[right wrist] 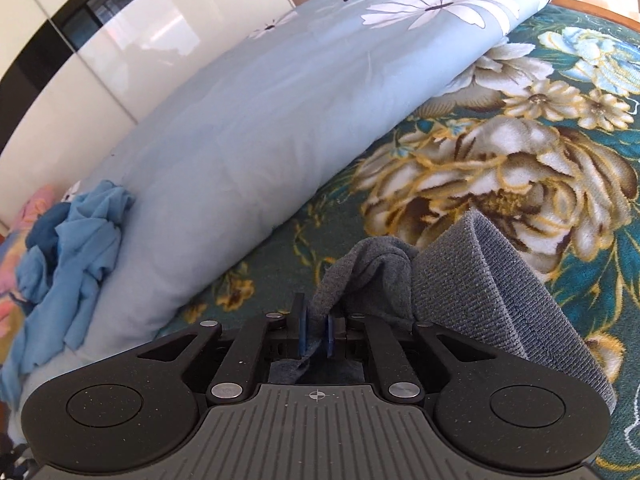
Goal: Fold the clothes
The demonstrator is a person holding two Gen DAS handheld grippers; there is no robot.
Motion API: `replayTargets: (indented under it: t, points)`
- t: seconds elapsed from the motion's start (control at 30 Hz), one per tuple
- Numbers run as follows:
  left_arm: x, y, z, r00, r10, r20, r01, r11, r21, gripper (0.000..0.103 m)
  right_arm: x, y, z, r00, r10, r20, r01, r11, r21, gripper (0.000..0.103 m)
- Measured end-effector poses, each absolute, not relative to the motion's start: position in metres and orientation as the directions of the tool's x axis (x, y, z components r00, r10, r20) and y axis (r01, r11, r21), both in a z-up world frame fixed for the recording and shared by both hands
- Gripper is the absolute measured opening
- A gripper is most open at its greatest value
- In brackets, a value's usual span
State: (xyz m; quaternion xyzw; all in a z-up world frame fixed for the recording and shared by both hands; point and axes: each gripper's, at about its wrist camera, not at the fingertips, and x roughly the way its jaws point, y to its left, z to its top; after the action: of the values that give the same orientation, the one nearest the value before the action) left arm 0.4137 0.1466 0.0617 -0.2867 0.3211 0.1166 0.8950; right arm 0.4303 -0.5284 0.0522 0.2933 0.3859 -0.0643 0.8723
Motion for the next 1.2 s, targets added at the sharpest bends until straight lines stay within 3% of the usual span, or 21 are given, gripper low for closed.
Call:
replayTargets:
  t: [0.17,0.23,0.37,0.5,0.63,0.77,0.9,1.0,1.03,1.07,1.2]
  points:
    - [0.37,0.166,0.069,0.78,0.018,-0.625,-0.414,0.764,-0.495,0.058,0.401,-0.522,0.092,0.762,0.178,-0.622,0.203,0.847,0.491,0.052]
    - [0.359,0.17,0.062,0.766,0.001,-0.643,-0.427,0.749,-0.507,0.059,0.377,-0.52,0.107,0.794,0.184,-0.579,0.157,0.858,0.488,0.054]
    - [0.357,0.166,0.039,0.745,-0.038,-0.666,-0.442,0.72,-0.535,0.059,0.316,-0.527,0.111,0.836,0.192,-0.513,0.125,0.845,0.52,0.076]
    - [0.365,0.16,0.024,0.766,-0.035,-0.642,-0.437,0.704,-0.56,0.064,0.269,-0.548,0.081,0.815,0.12,-0.567,0.241,0.82,0.52,0.08]
    - [0.379,0.157,0.015,0.776,-0.023,-0.63,-0.441,0.694,-0.569,0.066,0.258,-0.57,0.038,0.778,0.164,-0.607,0.329,0.717,0.615,0.081]
    - [0.385,0.157,0.008,0.794,-0.01,-0.608,-0.454,0.655,-0.604,0.066,0.273,-0.571,0.013,0.795,0.196,-0.575,0.35,0.626,0.697,0.081]
    - [0.387,0.158,0.007,0.799,0.01,-0.601,-0.47,0.634,-0.614,0.045,0.287,-0.568,0.007,0.821,0.164,-0.548,0.362,0.592,0.72,0.078]
    - [0.384,0.158,0.007,0.8,0.03,-0.599,-0.484,0.62,-0.617,0.024,0.294,-0.566,0.004,0.823,0.139,-0.551,0.385,0.577,0.721,0.058]
    - [0.382,0.156,0.009,0.803,0.039,-0.595,-0.482,0.628,-0.61,0.017,0.295,-0.567,0.003,0.826,0.136,-0.548,0.39,0.563,0.728,0.045]
    - [0.38,0.154,0.011,0.806,0.048,-0.59,-0.48,0.637,-0.603,0.016,0.296,-0.57,0.001,0.828,0.138,-0.543,0.392,0.548,0.739,0.027]
    - [0.363,0.149,0.03,0.82,0.085,-0.566,-0.482,0.637,-0.602,0.011,0.3,-0.573,0.011,0.832,0.131,-0.539,0.392,0.547,0.74,0.013]
